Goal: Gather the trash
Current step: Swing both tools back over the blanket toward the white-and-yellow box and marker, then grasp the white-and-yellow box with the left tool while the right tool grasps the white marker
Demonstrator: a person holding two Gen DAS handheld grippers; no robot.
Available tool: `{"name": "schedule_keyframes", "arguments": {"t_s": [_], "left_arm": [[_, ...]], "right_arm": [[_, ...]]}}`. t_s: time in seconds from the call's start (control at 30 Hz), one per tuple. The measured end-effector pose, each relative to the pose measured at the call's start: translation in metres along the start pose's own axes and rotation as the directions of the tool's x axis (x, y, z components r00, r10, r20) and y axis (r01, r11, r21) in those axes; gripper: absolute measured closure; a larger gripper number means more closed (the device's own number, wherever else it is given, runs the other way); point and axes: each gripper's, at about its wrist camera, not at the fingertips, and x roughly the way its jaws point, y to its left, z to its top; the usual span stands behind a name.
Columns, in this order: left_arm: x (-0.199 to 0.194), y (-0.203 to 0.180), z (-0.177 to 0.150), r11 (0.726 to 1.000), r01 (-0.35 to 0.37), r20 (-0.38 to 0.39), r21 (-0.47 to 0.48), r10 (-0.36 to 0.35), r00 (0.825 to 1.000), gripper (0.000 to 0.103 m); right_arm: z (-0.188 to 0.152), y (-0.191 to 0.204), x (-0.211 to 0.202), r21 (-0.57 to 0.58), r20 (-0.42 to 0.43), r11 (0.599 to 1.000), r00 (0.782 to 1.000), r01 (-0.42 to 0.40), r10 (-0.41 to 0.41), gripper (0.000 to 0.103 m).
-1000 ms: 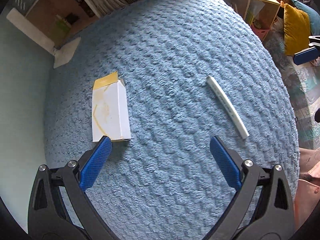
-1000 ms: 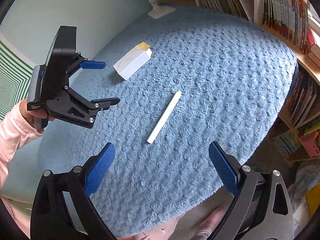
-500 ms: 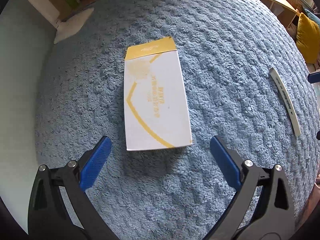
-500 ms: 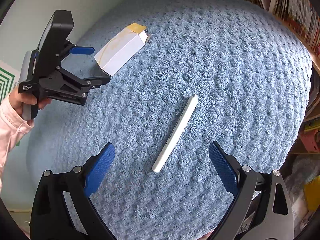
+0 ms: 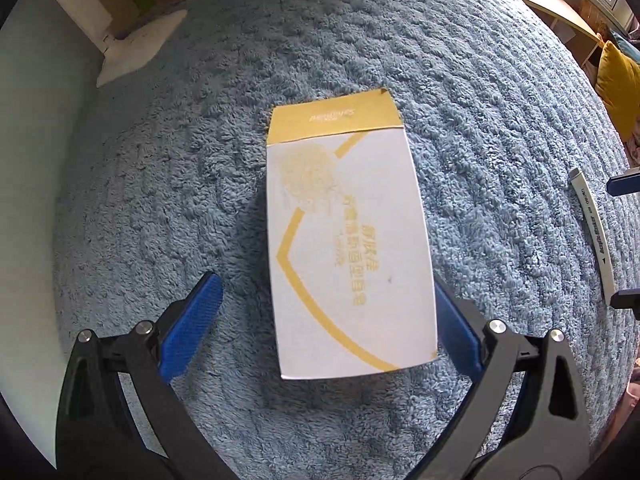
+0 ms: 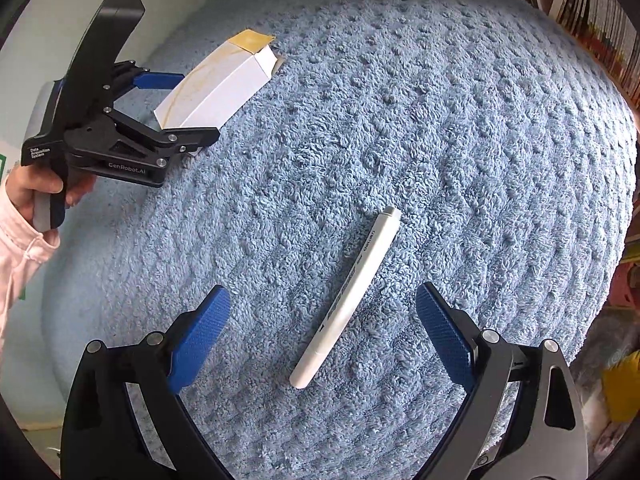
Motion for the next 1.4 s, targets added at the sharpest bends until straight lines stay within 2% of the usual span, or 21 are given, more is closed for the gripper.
{"name": "schedule_keyframes", "arguments": {"t_s": [0.07,0.1,0.17,0.27,0.33,0.4,0.5,0.77,0.97,1.2,1.3,1.4], "left_arm": [[0.003,-0.002,0.008,1.0,0.001,0.007,0.006,-0.001,1.0,0.007],[0.005,-0.002,0.011,1.0,0.004,0.009,0.01,-0.004,1.0,0.009],[0.008,-0.002,0.016,1.0,0.016,0.008,0.017,-0.016,1.0,0.018],[0.008,-0.006,0.024,0.998,0.059,0.002,0.004,-0.059,0.998,0.03],[0.008,-0.008,0.026,0.997,0.074,0.002,0.001,-0.074,0.997,0.043],[0.007,-0.012,0.027,0.998,0.062,0.003,0.011,-0.062,0.998,0.043],[0.006,-0.018,0.027,0.999,0.043,0.004,0.022,-0.043,0.999,0.043],[-0.019,-0.041,0.013,1.0,-0.007,0.015,0.024,0.007,1.0,0.043],[-0.042,-0.065,0.006,0.998,-0.044,0.021,0.05,0.043,0.999,0.043],[-0.072,-0.093,0.006,0.995,-0.081,0.036,0.062,0.078,0.996,0.043],[-0.083,-0.115,0.017,0.992,-0.094,0.043,0.08,0.091,0.995,0.043],[-0.099,-0.122,0.023,0.991,-0.093,0.052,0.098,0.088,0.995,0.043]], "right_arm": [[0.004,0.0,0.002,-0.003,0.008,1.0,1.0,0.026,-0.026,0.012],[0.005,0.0,0.003,-0.009,0.01,0.999,0.999,0.044,-0.044,0.029],[0.006,-0.002,0.007,-0.01,-0.003,0.998,0.998,0.062,-0.062,0.054],[0.005,-0.007,0.012,-0.022,-0.011,0.996,0.996,0.085,-0.085,0.057],[0.0,-0.004,0.009,-0.06,-0.003,0.991,0.992,0.122,-0.122,0.065],[-0.004,-0.004,0.011,-0.079,0.001,0.989,0.992,0.125,-0.125,0.079],[-0.012,-0.009,0.008,-0.068,-0.006,0.993,0.996,0.094,-0.095,0.089],[-0.018,-0.034,-0.004,-0.045,0.002,0.998,0.999,0.053,-0.053,0.089],[-0.028,-0.046,-0.032,-0.038,0.04,0.999,0.999,0.03,-0.028,0.089],[-0.042,-0.078,-0.07,-0.035,0.097,0.999,0.995,0.011,-0.008,0.089],[-0.054,-0.089,-0.086,-0.02,0.12,1.0,0.993,0.002,0.0,0.089],[-0.062,-0.095,-0.105,0.002,0.138,1.0,0.99,0.001,-0.001,0.089]]}}
